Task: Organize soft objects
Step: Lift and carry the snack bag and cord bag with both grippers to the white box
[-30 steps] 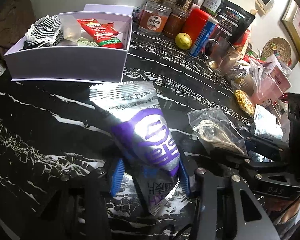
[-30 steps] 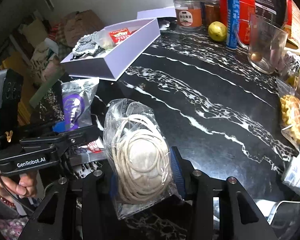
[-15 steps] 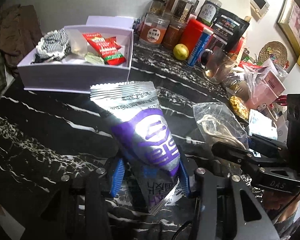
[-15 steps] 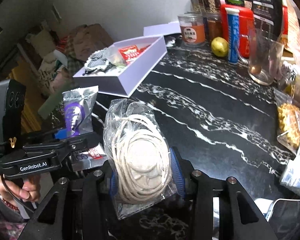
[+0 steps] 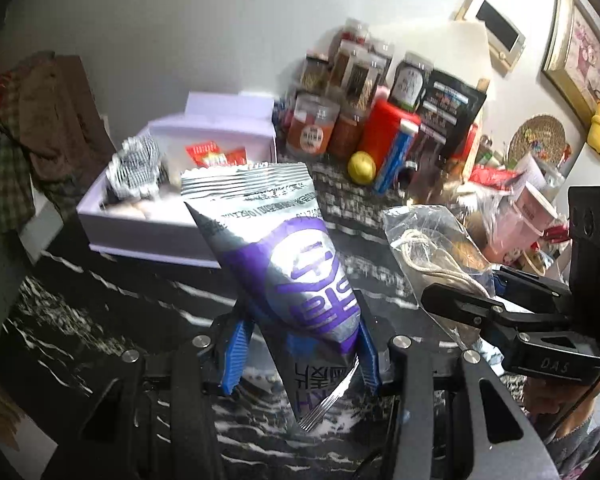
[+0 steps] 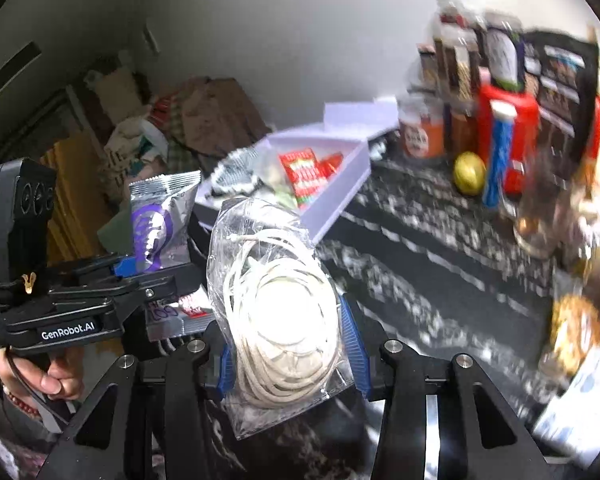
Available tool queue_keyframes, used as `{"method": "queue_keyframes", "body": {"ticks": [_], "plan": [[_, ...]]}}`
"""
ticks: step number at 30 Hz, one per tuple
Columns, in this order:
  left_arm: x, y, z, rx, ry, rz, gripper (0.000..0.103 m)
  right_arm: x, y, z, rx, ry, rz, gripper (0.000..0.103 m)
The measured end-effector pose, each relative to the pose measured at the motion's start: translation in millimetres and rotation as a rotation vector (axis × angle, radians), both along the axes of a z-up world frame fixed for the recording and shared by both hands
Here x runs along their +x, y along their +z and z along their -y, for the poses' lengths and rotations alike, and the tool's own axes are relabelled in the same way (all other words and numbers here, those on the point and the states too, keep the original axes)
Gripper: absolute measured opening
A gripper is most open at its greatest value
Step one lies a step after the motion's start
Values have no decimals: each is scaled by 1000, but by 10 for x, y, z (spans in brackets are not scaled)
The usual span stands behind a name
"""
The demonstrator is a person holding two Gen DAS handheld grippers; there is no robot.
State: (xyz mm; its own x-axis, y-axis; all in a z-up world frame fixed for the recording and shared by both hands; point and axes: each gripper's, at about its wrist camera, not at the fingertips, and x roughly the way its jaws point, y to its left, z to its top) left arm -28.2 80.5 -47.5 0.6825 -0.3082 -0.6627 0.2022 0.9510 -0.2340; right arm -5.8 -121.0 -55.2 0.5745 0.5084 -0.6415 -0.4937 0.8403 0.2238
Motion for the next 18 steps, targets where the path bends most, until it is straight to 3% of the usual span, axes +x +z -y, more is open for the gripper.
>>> {"method": "queue_keyframes", "body": {"ticks": [18], "plan": [[307, 911, -331, 49, 83, 227, 46, 460, 818, -401, 67, 88, 197, 44]]}}
